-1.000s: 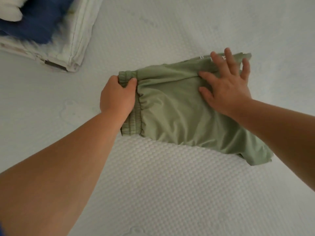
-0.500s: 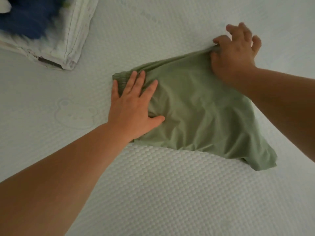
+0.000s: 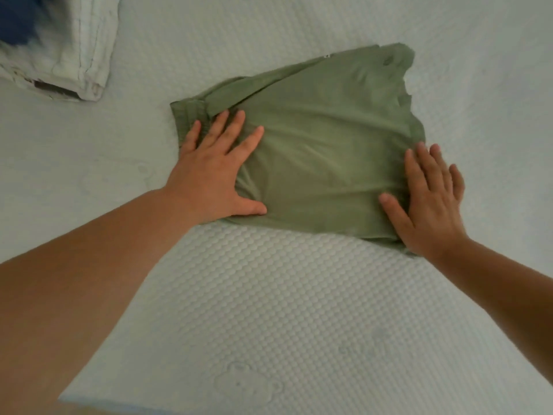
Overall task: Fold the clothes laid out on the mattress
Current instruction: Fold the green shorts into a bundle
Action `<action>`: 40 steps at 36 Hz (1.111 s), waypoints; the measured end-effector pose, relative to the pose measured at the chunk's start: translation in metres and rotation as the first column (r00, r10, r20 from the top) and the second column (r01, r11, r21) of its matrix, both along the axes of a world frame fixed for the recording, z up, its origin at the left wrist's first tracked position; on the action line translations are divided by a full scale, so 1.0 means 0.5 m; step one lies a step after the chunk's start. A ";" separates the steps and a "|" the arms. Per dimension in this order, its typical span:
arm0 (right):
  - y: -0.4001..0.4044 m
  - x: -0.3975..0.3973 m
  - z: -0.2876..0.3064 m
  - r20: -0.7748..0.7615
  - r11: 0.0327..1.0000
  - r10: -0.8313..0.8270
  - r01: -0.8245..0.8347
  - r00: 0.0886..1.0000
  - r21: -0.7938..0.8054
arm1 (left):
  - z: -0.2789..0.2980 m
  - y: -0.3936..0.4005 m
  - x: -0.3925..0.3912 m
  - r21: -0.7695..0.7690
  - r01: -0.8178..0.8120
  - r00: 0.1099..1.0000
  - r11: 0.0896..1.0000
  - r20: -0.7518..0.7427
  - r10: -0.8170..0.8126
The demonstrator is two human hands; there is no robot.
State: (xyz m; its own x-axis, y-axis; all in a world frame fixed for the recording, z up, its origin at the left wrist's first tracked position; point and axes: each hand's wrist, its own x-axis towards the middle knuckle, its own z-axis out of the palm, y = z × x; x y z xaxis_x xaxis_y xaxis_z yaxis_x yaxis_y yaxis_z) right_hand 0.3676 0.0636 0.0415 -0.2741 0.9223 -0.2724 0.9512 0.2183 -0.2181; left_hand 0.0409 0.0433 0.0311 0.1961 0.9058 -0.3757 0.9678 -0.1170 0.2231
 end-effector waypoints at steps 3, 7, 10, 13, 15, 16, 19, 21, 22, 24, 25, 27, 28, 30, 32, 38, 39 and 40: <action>-0.032 -0.003 0.016 -0.061 0.989 0.131 -0.126 0.990 0.076 | 0.019 -0.009 0.020 0.077 -0.002 1.000 0.997 0.009 0.002; -0.051 0.001 0.003 0.053 0.970 0.220 -0.213 0.974 -0.116 | 0.023 0.040 0.048 0.115 -0.014 0.999 0.993 0.034 0.011; -0.042 0.023 -0.017 0.105 0.967 0.208 -0.188 0.972 -0.172 | -0.007 0.096 0.037 0.019 -0.066 0.997 0.998 -0.046 0.067; -0.052 0.041 -0.022 0.077 0.974 0.189 -0.177 0.979 -0.142 | -0.025 0.119 0.024 -0.010 -0.074 0.989 0.997 -0.126 0.073; -0.071 0.051 -0.013 0.033 0.980 0.169 -0.164 0.985 -0.116 | -0.019 0.122 0.028 0.002 -0.067 0.991 0.998 -0.119 0.067; -0.082 0.057 -0.008 0.005 0.981 0.171 -0.169 0.985 -0.098 | -0.013 0.122 0.031 0.005 -0.072 0.991 0.997 -0.110 0.072; -0.110 0.070 0.009 -0.038 0.971 0.238 -0.238 0.971 -0.007 | 0.020 0.114 0.058 0.044 -0.099 0.994 0.994 -0.048 0.101; -0.123 0.077 0.012 -0.017 0.957 0.279 -0.277 0.960 0.091 | 0.049 0.083 0.098 0.112 -0.096 0.995 0.989 0.048 0.091; -0.124 0.080 0.013 -0.003 0.950 0.285 -0.283 0.958 0.131 | 0.060 0.059 0.123 0.150 -0.080 0.992 0.985 0.111 0.064; -0.120 0.080 0.015 0.025 0.950 0.279 -0.280 0.960 0.136 | 0.075 0.002 0.177 0.193 -0.026 0.973 0.981 0.229 -0.020; -0.115 0.079 0.015 0.041 0.955 0.273 -0.276 0.961 0.112 | 0.076 -0.028 0.203 0.208 0.008 0.961 0.978 0.268 -0.065; -0.100 0.074 0.013 0.065 0.959 0.269 -0.274 0.961 0.071 | 0.062 -0.072 0.244 0.204 0.096 0.950 0.974 0.274 -0.151; -0.091 0.072 0.011 0.073 0.959 0.272 -0.277 0.960 0.066 | 0.052 -0.086 0.260 0.166 0.134 0.950 0.977 0.258 -0.175; -0.071 0.067 0.010 0.077 0.951 0.291 -0.297 0.954 0.084 | 0.033 -0.102 0.283 0.067 0.144 0.966 0.987 0.209 -0.154; -0.054 0.066 0.010 0.071 0.932 0.319 -0.326 0.945 0.157 | 0.017 -0.101 0.293 0.051 0.087 0.982 0.995 0.162 -0.094; -0.045 0.071 0.046 0.002 0.891 0.405 -0.395 0.914 0.222 | 0.033 -0.078 0.320 0.120 -0.009 0.989 0.993 0.150 -0.010; -0.052 0.071 0.056 -0.008 0.884 0.429 -0.417 0.903 0.212 | 0.038 -0.081 0.327 0.130 0.012 0.988 0.992 0.148 -0.031; -0.061 0.070 0.067 -0.017 0.877 0.452 -0.441 0.892 0.191 | 0.043 -0.087 0.334 0.141 0.043 0.986 0.989 0.152 -0.064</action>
